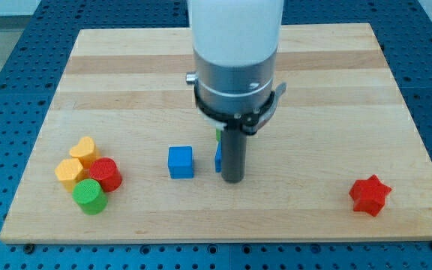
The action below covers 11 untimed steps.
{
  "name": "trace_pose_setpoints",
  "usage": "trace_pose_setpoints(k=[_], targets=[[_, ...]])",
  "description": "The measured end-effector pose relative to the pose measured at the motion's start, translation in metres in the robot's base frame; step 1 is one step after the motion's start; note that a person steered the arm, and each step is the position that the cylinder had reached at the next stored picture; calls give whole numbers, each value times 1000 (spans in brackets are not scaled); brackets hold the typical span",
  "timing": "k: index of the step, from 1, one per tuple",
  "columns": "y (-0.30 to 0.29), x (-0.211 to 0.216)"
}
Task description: Move the cube to the left of the green star
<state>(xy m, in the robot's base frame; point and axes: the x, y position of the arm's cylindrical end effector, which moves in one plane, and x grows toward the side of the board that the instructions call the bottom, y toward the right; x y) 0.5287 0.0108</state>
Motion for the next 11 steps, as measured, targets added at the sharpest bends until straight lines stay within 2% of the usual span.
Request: trace_pose_setpoints(k=[1,3,4,5,6,9,11], targets=[[5,-24],[2,50],[-6,47],[-36,39],[-37,39],[-97,-46],[-116,-46]])
